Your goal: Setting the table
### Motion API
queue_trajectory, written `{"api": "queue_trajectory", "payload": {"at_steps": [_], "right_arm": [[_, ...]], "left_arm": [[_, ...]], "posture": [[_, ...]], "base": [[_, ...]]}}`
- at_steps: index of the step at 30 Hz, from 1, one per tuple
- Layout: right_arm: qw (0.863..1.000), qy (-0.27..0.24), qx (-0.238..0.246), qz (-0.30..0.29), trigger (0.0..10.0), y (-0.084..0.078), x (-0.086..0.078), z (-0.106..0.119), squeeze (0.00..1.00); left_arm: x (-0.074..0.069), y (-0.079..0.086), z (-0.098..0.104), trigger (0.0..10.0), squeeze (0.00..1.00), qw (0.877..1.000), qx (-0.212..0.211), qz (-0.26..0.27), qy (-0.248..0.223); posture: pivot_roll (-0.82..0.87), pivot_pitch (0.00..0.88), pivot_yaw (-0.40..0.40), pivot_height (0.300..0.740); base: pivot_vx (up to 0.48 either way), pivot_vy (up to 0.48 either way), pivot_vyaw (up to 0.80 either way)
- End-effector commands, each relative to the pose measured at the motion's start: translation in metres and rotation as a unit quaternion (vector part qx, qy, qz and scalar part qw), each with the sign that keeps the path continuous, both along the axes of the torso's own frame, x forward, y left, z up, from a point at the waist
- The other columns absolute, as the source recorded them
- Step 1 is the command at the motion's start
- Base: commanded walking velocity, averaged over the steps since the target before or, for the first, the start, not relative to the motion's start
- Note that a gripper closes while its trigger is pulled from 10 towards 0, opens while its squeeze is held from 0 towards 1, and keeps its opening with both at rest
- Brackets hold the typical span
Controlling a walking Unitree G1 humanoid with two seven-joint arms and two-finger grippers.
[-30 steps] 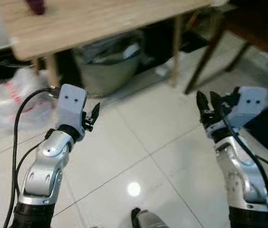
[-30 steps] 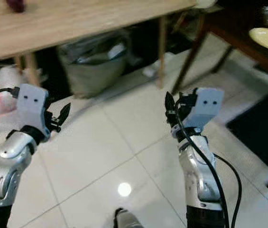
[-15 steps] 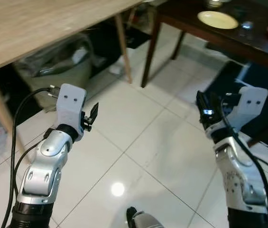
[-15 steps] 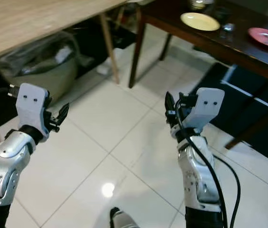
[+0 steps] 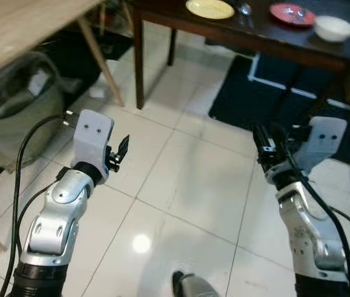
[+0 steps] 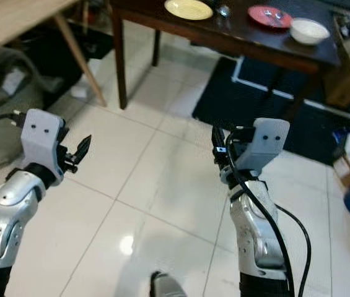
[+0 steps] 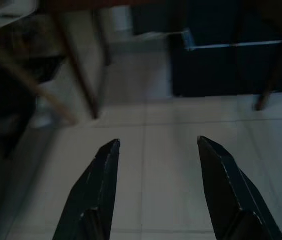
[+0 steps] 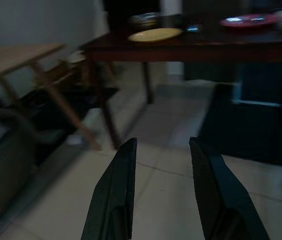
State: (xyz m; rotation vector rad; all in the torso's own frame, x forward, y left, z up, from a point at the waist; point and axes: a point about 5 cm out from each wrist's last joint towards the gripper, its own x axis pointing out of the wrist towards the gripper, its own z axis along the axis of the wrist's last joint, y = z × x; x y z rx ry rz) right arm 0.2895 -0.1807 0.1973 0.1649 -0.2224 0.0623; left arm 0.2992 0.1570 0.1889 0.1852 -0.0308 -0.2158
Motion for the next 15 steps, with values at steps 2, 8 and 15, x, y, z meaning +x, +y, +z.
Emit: {"api": "queue_trajectory", "payload": {"at_steps": [2,8,15], "right_arm": [[1.0,0.005,-0.002,-0.005,10.0,-0.0026,-0.0016,-0.0016,0.0],[1.0,0.006,-0.002,-0.002,10.0,-0.0018,-0.0015,-0.0023,0.0],[1.0,0.007,-0.003,-0.002,10.0,-0.0022,-0.0009,-0.0024,0.0]], "left_arm": [[-0.0021,-0.0008,-0.0022,10.0,0.0,1.0,0.001,-0.006,0.004],[-0.0017,-0.0011,-0.0021,10.0,0.0,1.0,0.0,-0.007,0.002],[-0.0007,-0.0034,-0.0008,10.0,0.0,1.0,-0.007,-0.011,0.0]], "posture": [[-0.1,0.1,0.032,0.74],[-0.1,0.094,0.03,0.74],[-0.1,0.092,0.029,0.74]], "base": [[0.0,0.0,-0.8],[0.0,0.0,-0.8],[0.0,0.0,-0.8]]}}
